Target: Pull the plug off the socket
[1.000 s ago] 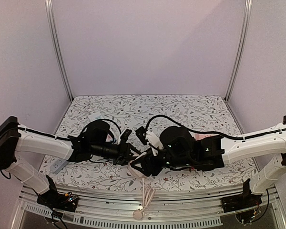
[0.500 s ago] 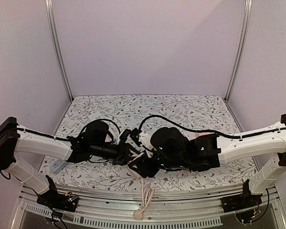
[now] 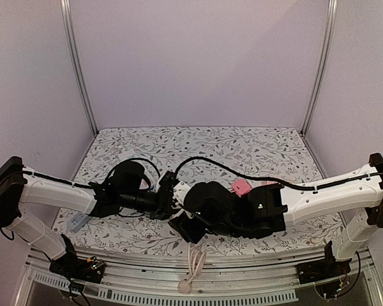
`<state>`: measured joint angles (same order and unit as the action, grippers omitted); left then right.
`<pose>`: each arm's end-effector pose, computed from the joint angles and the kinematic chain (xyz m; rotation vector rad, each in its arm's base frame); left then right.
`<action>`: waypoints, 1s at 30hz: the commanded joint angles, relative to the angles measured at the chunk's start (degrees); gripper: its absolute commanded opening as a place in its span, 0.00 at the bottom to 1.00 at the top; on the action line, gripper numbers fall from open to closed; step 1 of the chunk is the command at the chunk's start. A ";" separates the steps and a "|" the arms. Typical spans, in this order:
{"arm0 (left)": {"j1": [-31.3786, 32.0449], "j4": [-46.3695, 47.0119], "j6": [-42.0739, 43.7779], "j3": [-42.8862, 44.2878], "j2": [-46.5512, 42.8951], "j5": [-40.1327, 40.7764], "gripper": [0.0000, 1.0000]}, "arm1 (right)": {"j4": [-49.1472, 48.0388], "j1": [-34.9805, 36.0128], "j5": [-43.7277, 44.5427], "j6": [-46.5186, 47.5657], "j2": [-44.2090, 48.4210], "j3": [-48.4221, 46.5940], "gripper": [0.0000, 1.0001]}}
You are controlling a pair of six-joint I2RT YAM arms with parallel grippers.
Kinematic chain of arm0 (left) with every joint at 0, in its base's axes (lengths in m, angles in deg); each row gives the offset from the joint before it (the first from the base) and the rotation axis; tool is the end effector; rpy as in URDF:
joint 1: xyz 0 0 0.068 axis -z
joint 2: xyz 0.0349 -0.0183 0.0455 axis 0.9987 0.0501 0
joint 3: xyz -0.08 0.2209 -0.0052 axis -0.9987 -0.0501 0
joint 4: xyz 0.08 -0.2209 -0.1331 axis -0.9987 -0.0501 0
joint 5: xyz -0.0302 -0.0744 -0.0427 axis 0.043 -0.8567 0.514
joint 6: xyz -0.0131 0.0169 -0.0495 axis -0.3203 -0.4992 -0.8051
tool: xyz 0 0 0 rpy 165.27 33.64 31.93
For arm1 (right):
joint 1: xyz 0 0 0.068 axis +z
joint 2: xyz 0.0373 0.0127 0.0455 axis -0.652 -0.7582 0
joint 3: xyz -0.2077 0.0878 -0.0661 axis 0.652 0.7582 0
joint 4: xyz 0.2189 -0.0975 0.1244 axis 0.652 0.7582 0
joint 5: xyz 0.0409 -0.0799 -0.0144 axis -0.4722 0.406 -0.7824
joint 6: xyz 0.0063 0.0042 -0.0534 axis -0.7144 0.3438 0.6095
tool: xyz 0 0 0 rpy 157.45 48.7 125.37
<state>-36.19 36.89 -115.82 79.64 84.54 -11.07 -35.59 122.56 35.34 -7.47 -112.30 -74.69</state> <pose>0.1741 -0.2437 0.1372 0.1174 2.5021 -1.6469 0.0677 0.3733 0.2264 -1.0243 2.0059 0.4795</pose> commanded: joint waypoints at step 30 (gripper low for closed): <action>0.44 -5.95 3.99 -1.39 -2.36 -0.06 0.17 | -3.05 -6.19 -3.28 -5.49 3.82 0.42 0.32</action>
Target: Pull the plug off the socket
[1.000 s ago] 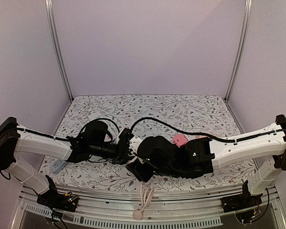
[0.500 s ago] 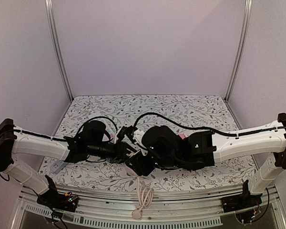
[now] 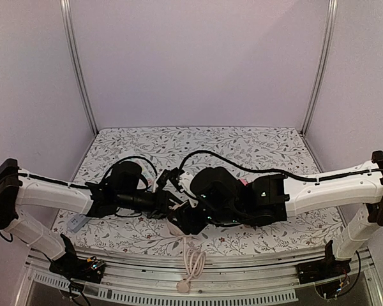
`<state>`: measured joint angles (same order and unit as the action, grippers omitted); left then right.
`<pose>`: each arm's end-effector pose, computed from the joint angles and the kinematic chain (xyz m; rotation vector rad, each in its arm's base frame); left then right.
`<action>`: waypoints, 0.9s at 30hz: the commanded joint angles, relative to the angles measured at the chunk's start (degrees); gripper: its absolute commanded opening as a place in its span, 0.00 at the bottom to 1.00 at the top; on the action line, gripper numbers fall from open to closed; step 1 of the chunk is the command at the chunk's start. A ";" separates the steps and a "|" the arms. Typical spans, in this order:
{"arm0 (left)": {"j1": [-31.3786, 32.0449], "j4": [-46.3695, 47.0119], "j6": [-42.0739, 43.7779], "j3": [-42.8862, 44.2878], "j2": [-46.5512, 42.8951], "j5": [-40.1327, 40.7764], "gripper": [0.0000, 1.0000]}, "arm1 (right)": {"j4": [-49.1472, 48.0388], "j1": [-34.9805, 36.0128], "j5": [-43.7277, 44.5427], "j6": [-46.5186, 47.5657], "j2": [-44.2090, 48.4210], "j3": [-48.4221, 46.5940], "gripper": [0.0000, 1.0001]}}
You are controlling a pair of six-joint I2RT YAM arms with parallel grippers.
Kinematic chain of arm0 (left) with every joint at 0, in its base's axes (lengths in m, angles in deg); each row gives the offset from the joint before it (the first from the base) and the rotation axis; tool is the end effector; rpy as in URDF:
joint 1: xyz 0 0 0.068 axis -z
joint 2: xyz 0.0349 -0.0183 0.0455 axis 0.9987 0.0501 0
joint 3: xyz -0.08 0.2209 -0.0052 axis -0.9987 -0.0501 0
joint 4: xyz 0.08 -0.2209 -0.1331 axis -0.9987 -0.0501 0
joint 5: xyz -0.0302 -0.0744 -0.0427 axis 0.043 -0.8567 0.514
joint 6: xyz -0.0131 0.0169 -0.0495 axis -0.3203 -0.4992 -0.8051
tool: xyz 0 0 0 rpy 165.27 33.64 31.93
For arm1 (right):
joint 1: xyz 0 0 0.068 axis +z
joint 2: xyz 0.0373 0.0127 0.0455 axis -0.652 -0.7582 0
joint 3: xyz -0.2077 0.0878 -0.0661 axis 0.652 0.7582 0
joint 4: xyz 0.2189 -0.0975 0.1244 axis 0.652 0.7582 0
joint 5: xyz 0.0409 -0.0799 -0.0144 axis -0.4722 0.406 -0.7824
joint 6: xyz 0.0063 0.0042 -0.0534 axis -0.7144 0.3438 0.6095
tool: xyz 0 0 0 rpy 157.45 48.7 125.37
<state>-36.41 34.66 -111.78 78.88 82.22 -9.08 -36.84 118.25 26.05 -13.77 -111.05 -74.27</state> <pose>0.1727 -0.2385 0.1405 0.1659 2.4702 -1.5805 0.0902 0.3679 0.2323 -0.9299 2.1108 0.6725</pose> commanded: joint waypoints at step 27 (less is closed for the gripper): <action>-4.72 -8.19 1.47 -1.44 -8.60 0.58 0.16 | 1.50 -2.34 13.98 -1.93 9.89 3.90 0.33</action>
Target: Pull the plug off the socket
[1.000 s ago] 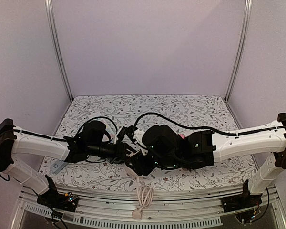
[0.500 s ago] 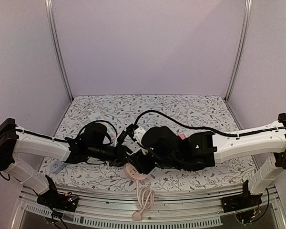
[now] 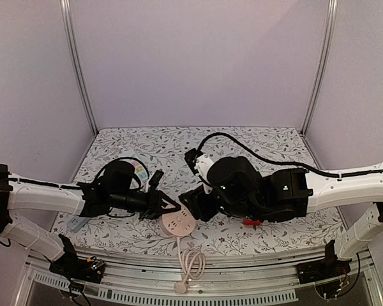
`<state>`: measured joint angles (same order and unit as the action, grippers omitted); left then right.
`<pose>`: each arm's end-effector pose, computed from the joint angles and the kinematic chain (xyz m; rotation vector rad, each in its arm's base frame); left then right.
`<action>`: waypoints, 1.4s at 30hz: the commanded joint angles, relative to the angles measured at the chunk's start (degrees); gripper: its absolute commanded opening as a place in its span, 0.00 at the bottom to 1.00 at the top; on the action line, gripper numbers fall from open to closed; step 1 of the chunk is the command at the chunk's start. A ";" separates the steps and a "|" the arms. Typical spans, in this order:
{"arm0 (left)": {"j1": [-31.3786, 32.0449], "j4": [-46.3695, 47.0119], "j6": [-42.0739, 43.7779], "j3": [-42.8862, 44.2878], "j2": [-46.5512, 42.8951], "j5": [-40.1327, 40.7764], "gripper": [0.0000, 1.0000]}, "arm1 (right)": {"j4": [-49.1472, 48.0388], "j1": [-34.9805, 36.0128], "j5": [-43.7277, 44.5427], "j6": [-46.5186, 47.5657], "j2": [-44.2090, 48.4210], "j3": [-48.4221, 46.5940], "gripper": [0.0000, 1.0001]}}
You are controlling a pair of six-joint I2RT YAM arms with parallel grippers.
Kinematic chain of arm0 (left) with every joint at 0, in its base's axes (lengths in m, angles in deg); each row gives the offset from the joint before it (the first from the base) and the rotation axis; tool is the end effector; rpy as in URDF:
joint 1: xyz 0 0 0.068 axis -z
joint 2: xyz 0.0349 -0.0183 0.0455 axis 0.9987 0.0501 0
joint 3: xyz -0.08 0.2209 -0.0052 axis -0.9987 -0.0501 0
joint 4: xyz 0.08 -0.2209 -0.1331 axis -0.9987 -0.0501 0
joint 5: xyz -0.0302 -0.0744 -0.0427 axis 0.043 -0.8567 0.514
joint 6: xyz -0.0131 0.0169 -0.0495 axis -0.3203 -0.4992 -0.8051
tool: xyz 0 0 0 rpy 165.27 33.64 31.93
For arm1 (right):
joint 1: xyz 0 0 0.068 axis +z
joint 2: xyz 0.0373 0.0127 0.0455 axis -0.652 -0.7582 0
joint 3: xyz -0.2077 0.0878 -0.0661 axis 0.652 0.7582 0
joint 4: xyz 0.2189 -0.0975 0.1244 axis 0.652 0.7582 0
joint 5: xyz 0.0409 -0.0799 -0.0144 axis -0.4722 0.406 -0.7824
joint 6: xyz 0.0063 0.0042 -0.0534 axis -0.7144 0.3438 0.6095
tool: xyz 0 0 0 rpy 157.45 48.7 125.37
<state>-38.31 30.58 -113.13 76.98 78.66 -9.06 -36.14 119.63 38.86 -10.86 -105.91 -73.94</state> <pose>0.1729 -0.2239 0.1403 0.0789 2.5168 -1.5491 0.0856 0.3533 0.2625 -0.8070 1.9837 0.5226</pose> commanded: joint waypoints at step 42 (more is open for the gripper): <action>-11.63 -19.32 15.47 18.00 1.90 -3.09 0.17 | 17.23 -22.00 -5.78 -22.26 -12.84 7.95 0.49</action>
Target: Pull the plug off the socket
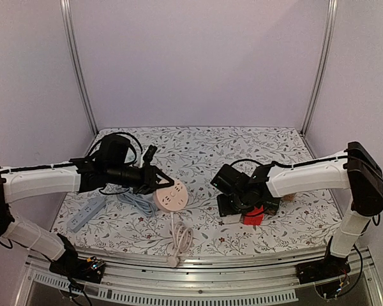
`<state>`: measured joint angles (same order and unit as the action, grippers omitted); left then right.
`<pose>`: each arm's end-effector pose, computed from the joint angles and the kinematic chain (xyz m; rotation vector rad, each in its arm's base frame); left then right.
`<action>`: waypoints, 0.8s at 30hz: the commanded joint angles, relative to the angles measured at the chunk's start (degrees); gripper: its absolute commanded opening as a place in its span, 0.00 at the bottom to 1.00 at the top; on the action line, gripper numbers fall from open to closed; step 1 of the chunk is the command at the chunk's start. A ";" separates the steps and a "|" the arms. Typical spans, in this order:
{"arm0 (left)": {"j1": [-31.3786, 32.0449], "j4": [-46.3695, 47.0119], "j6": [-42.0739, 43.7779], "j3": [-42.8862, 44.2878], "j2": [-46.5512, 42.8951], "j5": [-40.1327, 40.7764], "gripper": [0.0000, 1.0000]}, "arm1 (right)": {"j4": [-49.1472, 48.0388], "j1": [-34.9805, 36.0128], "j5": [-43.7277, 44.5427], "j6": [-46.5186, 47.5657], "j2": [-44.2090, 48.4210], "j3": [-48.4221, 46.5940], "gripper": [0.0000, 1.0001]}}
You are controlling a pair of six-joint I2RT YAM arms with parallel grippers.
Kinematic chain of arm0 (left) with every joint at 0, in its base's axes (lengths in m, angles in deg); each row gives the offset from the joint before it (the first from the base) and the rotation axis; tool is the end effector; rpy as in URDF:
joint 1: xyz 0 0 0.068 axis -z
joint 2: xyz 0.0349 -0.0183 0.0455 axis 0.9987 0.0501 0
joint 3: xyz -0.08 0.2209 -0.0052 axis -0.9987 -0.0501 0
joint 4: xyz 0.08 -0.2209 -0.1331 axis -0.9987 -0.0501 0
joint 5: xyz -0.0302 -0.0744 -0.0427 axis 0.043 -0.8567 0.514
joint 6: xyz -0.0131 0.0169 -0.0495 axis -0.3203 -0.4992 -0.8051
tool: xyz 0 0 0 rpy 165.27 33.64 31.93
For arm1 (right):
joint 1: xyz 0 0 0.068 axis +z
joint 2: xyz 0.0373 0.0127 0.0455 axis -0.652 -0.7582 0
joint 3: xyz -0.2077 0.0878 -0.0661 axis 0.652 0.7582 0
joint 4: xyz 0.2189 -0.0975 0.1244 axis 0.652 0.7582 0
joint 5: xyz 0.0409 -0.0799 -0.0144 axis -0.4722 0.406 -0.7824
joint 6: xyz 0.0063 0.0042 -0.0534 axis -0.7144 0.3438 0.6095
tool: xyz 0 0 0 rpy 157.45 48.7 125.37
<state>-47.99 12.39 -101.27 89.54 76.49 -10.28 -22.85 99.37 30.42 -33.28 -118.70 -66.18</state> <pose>0.2203 -0.2024 0.1937 0.1136 2.4524 -1.3866 0.1883 0.2876 0.1271 -0.2873 2.6365 0.1200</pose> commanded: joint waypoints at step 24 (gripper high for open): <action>-13.93 -11.23 24.67 34.00 34.84 1.95 0.25 | 3.84 -3.14 4.92 5.28 4.85 -4.84 0.99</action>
<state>-60.32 2.18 -80.33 118.70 107.14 -9.73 -19.38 96.50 32.87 -30.12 -117.26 -68.24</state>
